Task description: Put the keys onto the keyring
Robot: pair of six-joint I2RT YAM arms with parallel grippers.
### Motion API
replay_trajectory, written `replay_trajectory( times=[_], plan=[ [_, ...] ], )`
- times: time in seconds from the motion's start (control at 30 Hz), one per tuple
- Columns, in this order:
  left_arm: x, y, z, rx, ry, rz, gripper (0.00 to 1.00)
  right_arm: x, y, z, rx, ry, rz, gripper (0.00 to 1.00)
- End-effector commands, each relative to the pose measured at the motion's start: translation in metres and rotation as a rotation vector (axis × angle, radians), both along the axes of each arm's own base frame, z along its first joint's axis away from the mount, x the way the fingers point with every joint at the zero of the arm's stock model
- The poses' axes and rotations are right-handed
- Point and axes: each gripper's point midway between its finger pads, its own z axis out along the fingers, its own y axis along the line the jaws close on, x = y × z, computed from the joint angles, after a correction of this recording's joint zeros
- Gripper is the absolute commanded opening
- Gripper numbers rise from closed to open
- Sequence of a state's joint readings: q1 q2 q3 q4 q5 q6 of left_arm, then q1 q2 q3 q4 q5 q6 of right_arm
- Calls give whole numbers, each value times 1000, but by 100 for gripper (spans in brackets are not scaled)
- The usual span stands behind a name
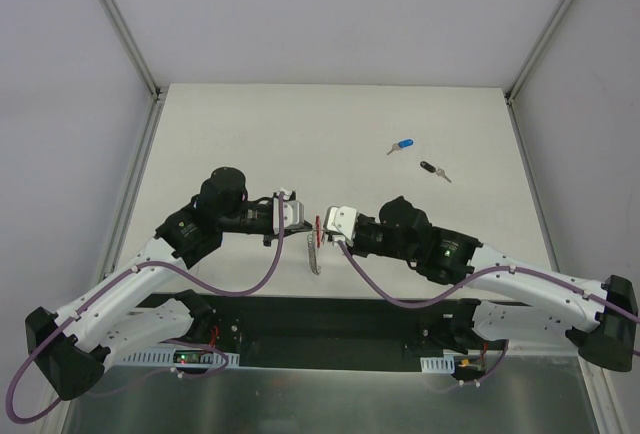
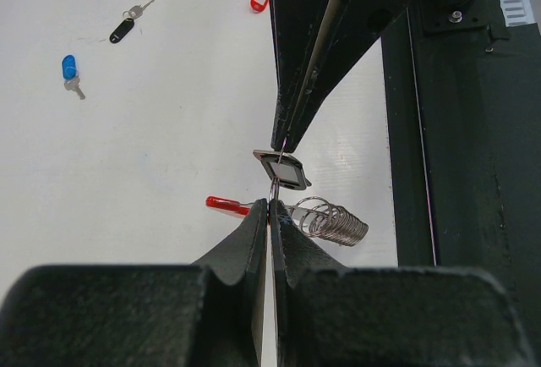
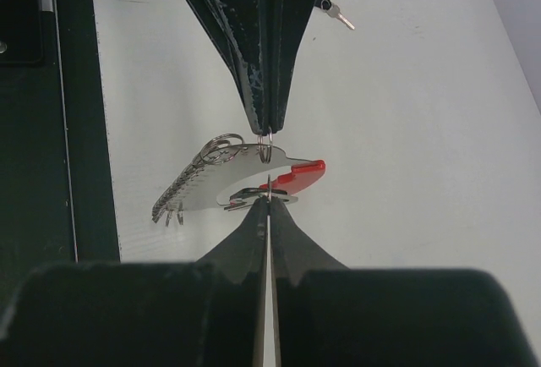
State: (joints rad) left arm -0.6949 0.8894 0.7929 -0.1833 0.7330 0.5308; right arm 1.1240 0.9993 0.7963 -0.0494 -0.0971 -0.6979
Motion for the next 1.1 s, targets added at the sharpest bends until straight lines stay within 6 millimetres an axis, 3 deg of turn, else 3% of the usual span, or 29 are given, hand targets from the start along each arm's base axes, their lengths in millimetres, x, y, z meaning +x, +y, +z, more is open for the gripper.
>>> replay_trajectory(
  times=[0.0,0.53,1.07],
  plan=[
    [-6,-7,16,-56,-31,-50,0,-3,7,26,65,-31,26,1],
    [-10,-9,18,-64,-18,-75,0,1,12,28,61,-31,15,1],
    [-1,-6,13,-45,-42,-28,0,-1,11,30,64,-19,17,1]
  ],
)
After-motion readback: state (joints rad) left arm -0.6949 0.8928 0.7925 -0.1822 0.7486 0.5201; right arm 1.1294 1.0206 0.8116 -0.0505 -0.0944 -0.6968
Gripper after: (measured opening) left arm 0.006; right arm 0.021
